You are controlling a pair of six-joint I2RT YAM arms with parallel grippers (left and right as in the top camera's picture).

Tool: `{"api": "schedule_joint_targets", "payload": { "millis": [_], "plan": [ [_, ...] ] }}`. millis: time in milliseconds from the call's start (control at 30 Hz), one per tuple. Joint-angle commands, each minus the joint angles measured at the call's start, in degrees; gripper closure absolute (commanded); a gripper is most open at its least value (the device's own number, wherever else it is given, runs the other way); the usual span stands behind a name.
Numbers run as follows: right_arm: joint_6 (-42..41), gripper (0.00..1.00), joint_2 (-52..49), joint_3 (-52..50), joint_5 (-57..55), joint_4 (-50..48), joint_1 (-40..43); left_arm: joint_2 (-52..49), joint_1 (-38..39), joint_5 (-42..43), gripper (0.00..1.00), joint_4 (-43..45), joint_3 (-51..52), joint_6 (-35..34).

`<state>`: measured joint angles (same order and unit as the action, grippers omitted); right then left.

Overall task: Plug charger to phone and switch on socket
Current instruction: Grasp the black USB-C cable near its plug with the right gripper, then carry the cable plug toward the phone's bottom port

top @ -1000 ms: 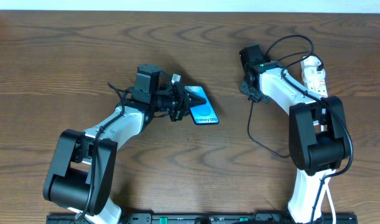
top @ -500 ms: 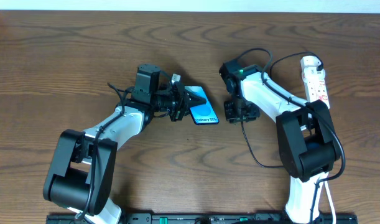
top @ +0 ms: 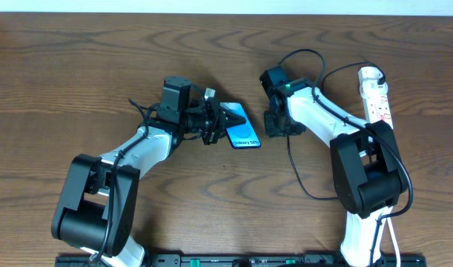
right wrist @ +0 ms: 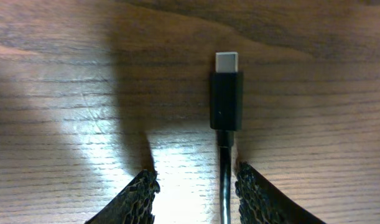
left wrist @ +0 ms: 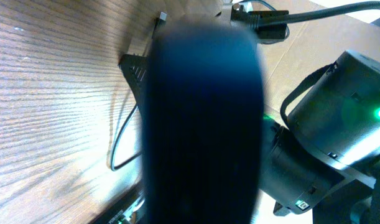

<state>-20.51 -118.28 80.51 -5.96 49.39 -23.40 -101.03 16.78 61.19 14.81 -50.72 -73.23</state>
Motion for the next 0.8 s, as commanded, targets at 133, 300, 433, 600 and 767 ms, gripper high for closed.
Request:
{"api": "schedule_joint_targets", "payload": {
  "millis": [133, 300, 433, 600, 767],
  "plan": [
    [-1.75, 0.64, -1.14, -4.94, -6.67, -2.56, -0.33, 1.07, 0.07, 1.14, 0.93, 0.31, -1.75, 1.03],
    [-1.75, 0.78, -1.14, -4.94, -7.04, -5.07, -0.33, 1.07, 0.07, 1.16, 0.93, 0.28, -1.75, 1.03],
    [-1.75, 0.88, -1.14, -4.94, -5.79, -3.65, -0.33, 1.07, 0.07, 1.16, 0.93, 0.31, -1.75, 1.03],
    [-1.75, 0.99, -1.14, -4.94, -2.99, -3.32, -0.33, 1.07, 0.07, 1.16, 0.93, 0.28, -1.75, 1.03],
    [-1.75, 0.99, 0.02, -2.97, 3.34, -3.30, -0.15, 1.07, 0.07, 1.11, 0.93, 0.31, -1.75, 1.01]
  ]
}}
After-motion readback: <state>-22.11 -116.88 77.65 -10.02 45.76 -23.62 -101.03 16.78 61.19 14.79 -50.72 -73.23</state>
